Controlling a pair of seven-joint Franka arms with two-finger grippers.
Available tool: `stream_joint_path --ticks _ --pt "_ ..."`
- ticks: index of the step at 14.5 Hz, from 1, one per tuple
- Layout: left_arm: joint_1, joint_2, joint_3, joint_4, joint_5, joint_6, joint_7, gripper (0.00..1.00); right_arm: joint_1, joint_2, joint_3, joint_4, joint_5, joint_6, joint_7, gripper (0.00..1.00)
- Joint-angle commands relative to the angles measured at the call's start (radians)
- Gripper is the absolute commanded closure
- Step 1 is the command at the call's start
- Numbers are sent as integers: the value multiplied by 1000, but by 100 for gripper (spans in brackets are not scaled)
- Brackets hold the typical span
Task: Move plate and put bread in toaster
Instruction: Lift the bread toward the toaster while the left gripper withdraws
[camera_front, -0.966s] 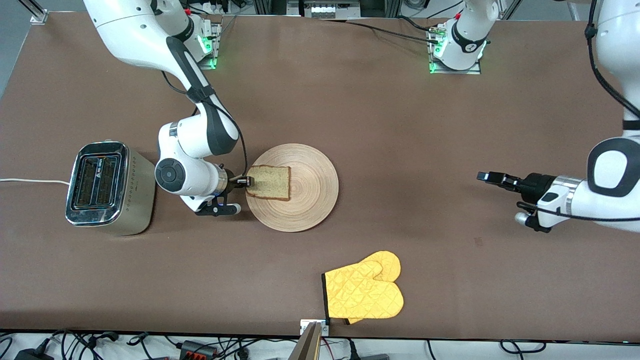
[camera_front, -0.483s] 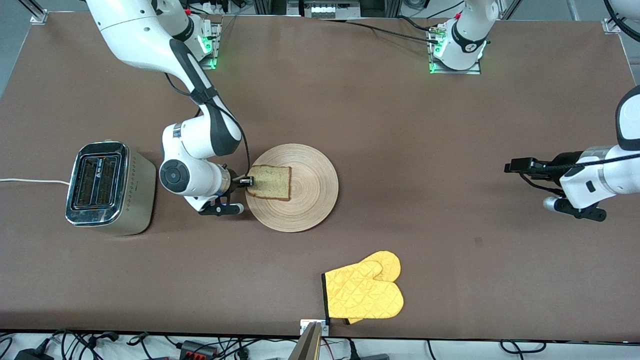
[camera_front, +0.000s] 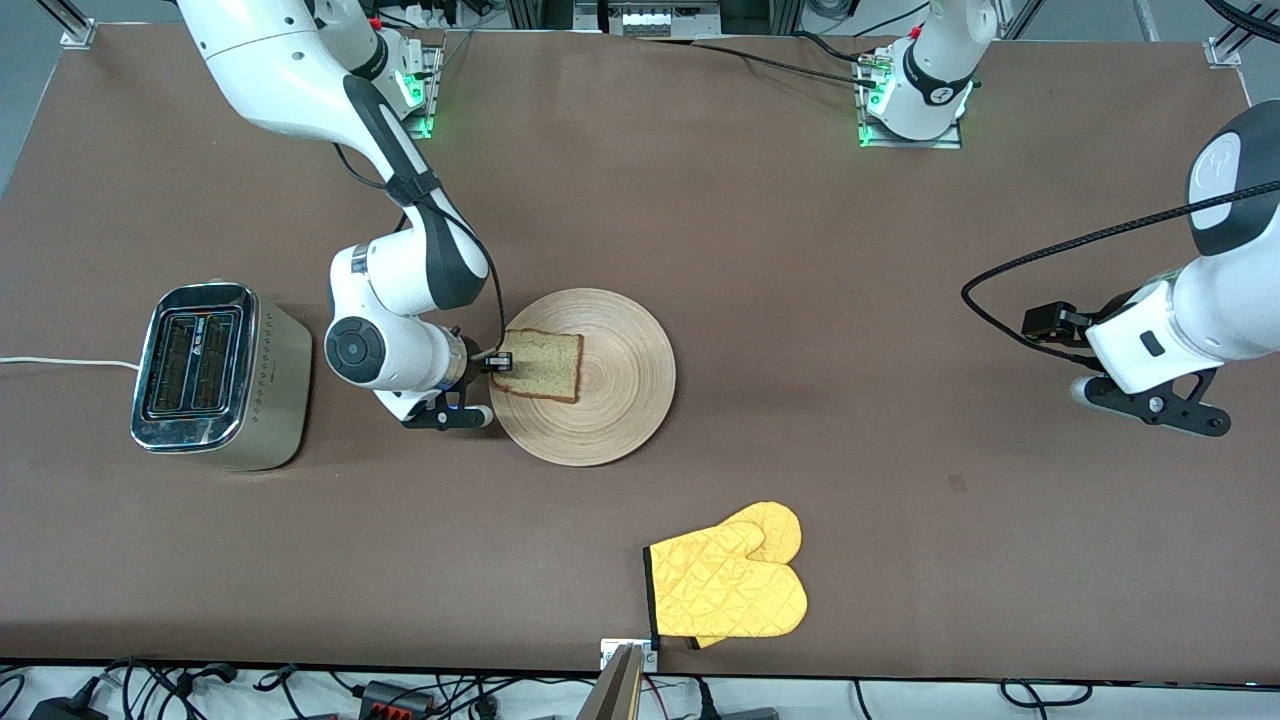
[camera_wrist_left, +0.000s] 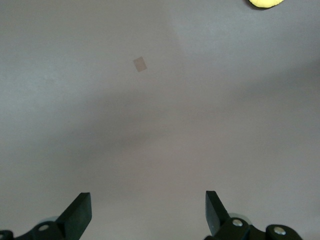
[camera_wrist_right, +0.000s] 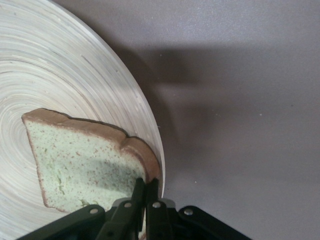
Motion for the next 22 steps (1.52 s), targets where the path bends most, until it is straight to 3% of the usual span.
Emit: stream_joint_path --ticks 1,4,5,9,11,15,22 --pt "5 -46 3 -8 25 4 -26 0 5 9 -6 38 10 -12 3 100" --pt "23 -94 3 -53 0 4 -34 0 6 -6 -8 115 3 -111 12 100" --pt "37 -126 5 -86 -61 16 -34 0 0 -27 -15 152 -2 -179 12 100" --pt "55 -337 5 -417 -98 223 -44 0 -38 -71 -90 300 -14 -441 12 100" --pt "55 -391 5 -502 -116 260 -127 0 -41 -84 -146 353 -61 -567 5 100" --pt "55 -422 5 -528 -126 249 -160 0 -38 -135 -264 373 -164 -721 -21 100" --pt "54 -410 6 -507 -149 251 -169 0 -29 -195 -272 384 -567 -753 -127 100"
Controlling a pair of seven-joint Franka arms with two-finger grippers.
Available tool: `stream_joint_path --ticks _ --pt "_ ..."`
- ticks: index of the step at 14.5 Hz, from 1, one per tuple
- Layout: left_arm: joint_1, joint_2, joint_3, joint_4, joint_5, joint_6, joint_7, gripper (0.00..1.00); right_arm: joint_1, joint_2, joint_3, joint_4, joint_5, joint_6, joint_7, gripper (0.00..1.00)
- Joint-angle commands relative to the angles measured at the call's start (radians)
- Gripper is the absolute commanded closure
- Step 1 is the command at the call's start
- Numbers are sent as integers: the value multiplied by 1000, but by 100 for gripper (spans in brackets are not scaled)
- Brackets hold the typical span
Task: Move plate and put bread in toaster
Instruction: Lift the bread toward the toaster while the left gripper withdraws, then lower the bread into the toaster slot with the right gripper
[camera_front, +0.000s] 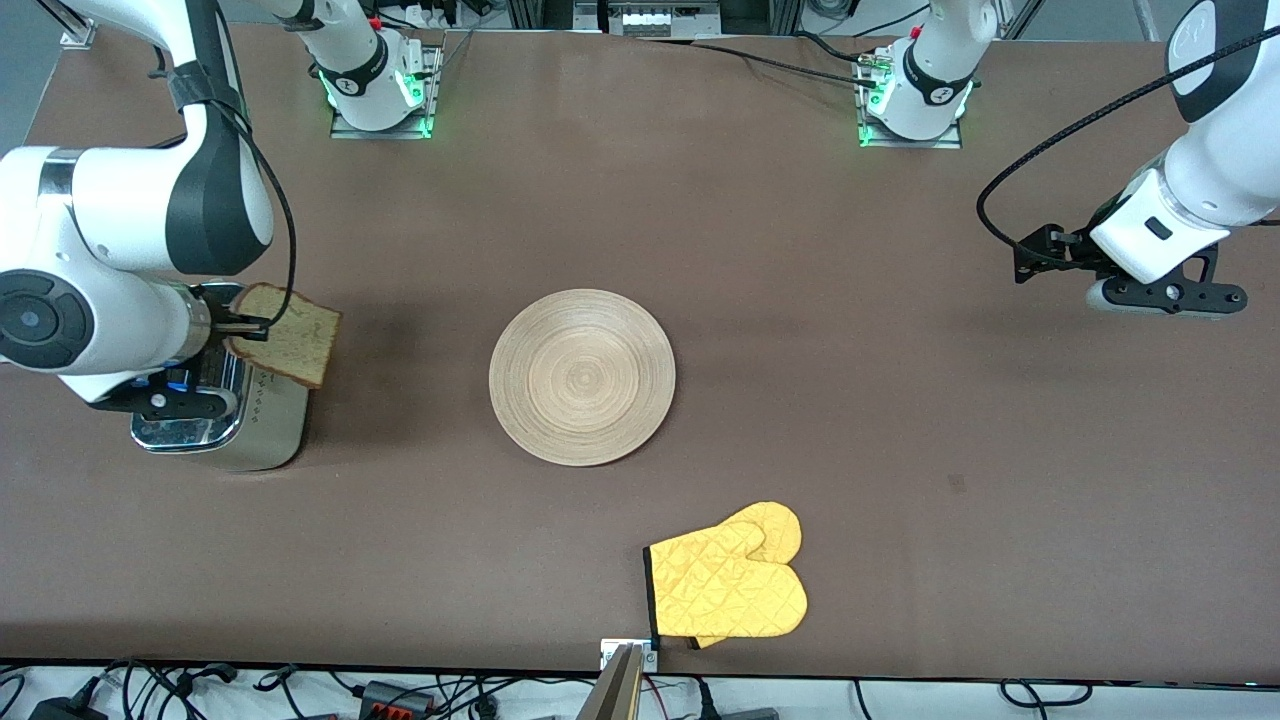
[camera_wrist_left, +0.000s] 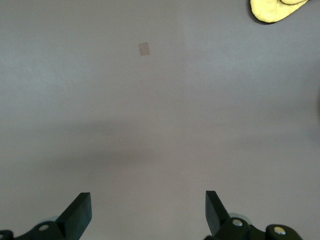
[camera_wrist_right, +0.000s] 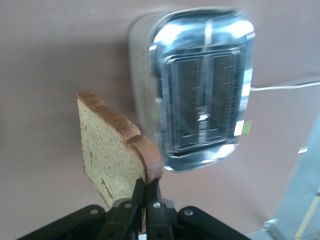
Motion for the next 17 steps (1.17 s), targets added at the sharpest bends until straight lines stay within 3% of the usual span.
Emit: stream_joint_path --ticks 1,3,5,17 --pt "6 -8 0 2 -16 12 -17 0 8 -21 -5 7 -143 -26 -70 100" --pt "7 -8 4 5 -17 9 -27 0 -3 -19 -1 5 -262 -17 -101 100" --pt "18 -7 12 4 -21 13 -73 0 -19 -12 -5 5 -302 -6 -149 100" --pt "52 -7 9 5 -17 12 -75 0 -43 40 -3 -42 -310 111 -161 100"
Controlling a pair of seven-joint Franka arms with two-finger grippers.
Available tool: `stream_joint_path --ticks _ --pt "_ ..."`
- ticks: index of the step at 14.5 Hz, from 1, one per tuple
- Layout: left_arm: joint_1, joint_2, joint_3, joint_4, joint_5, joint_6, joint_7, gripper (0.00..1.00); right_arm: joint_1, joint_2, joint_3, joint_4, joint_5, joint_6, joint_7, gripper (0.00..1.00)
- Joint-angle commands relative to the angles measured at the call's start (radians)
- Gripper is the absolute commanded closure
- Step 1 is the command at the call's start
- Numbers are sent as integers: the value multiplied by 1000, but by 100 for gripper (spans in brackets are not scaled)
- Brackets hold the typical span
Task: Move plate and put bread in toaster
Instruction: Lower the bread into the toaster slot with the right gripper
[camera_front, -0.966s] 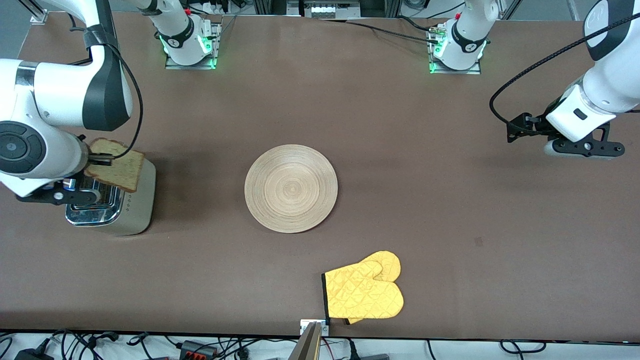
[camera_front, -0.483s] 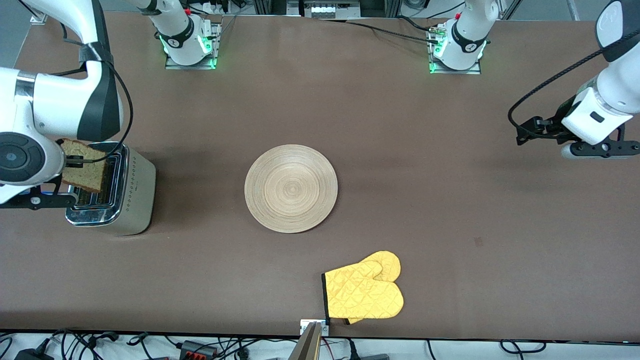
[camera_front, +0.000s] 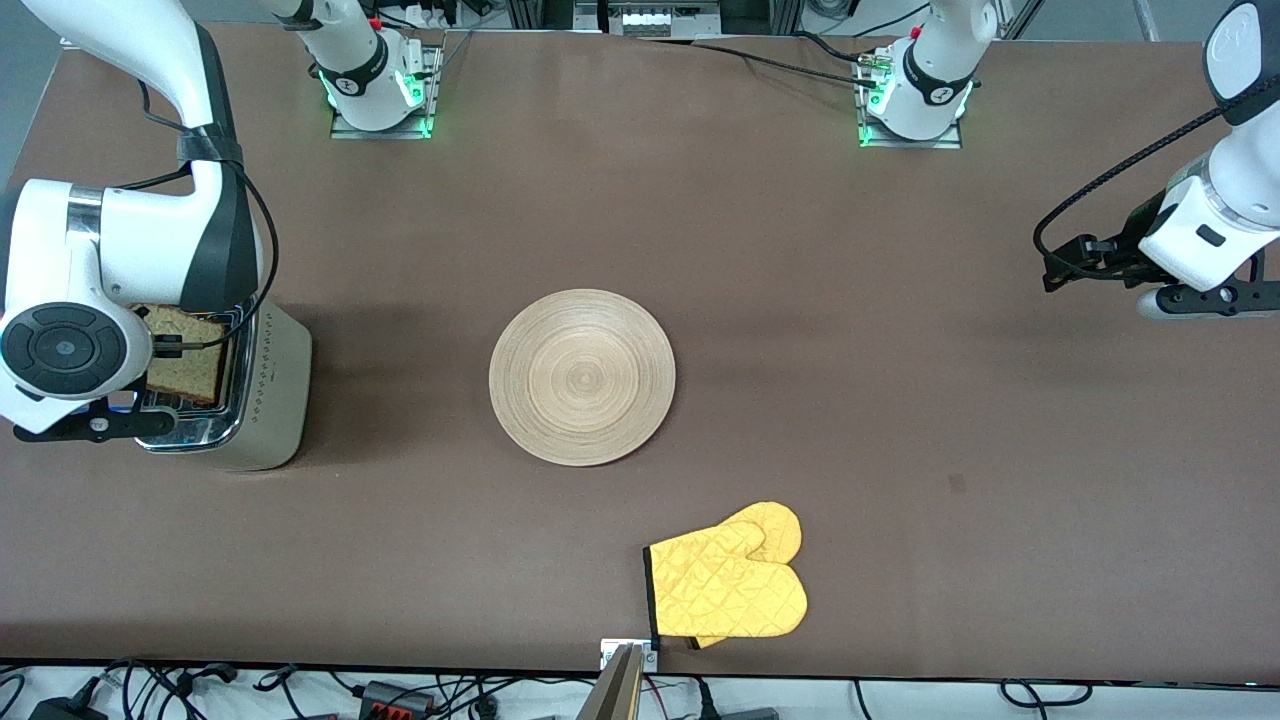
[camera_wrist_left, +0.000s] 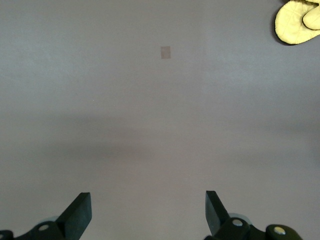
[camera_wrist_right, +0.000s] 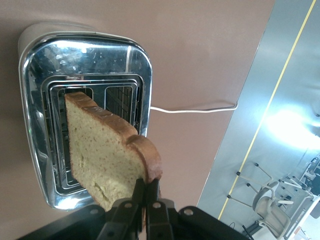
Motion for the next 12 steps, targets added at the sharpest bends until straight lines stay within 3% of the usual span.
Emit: stream_joint_path --ticks 1,7,8,10,12 --pt "5 -7 -3 4 -15 3 -7 0 8 -14 1 -24 -21 7 -17 100" --pt "-19 -28 2 2 -18 -6 -10 0 8 -6 3 -52 -19 26 -14 100" --pt "-55 -31 35 2 -18 -11 -9 0 6 -6 1 -58 -19 42 -16 100" --pt "-192 -33 168 2 -18 -15 -10 0 5 -6 3 -61 -18 50 -14 100" --pt "-231 -25 215 -2 -18 -14 -9 0 5 3 3 -63 -13 59 -14 100"
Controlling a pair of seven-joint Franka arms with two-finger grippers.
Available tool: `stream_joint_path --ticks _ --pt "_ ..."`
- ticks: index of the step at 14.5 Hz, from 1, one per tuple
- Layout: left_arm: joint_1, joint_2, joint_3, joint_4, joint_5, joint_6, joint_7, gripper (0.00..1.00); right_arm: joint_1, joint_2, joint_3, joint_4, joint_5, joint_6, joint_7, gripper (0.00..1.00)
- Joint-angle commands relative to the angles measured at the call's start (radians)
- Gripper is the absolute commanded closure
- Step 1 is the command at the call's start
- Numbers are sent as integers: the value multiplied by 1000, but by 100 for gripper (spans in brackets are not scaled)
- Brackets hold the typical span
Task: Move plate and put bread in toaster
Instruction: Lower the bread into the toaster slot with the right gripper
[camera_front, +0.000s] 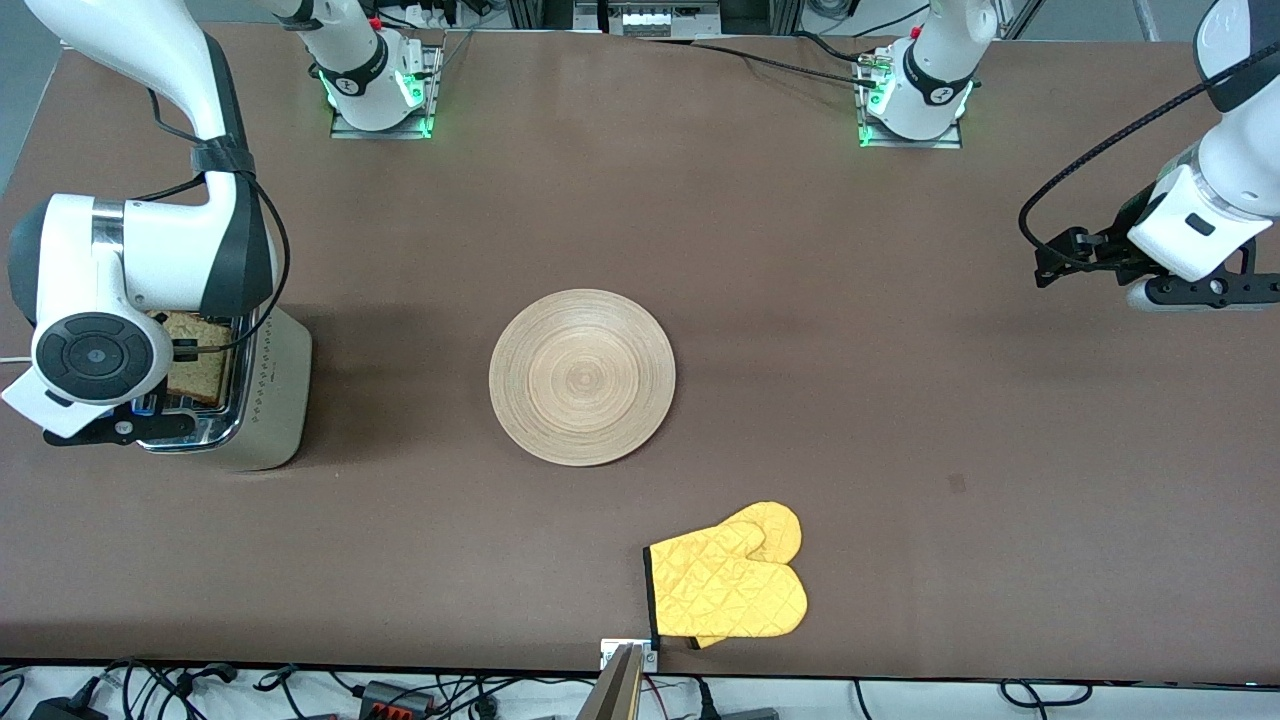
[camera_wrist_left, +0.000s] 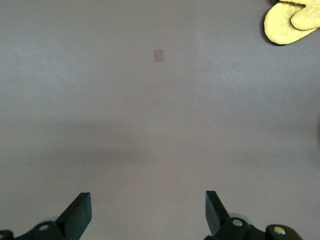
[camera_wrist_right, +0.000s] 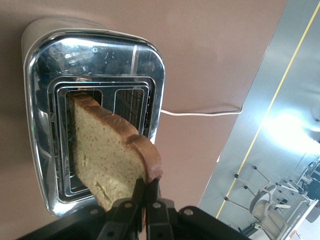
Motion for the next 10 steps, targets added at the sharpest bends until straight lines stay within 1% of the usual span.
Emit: stream_joint_path --ticks 1,6,7,8,9,10 --pt "-52 -7 63 -3 -16 -11 -5 0 0 3 2 -9 -13 20 -11 100" --pt "-50 -6 63 -2 -16 -11 -5 0 5 3 4 -50 -5 38 2 100" --pt "-50 -6 63 -2 -16 -11 -4 0 2 3 4 -52 -4 41 2 76" --pt "-50 -6 63 0 -16 -11 5 0 -3 3 4 -52 -1 44 2 24" --pt "-50 -4 63 1 -16 -11 5 0 -4 -1 4 -49 17 49 2 0" --pt "-49 -4 63 2 -16 -11 5 0 -1 -4 4 -47 34 48 4 0"
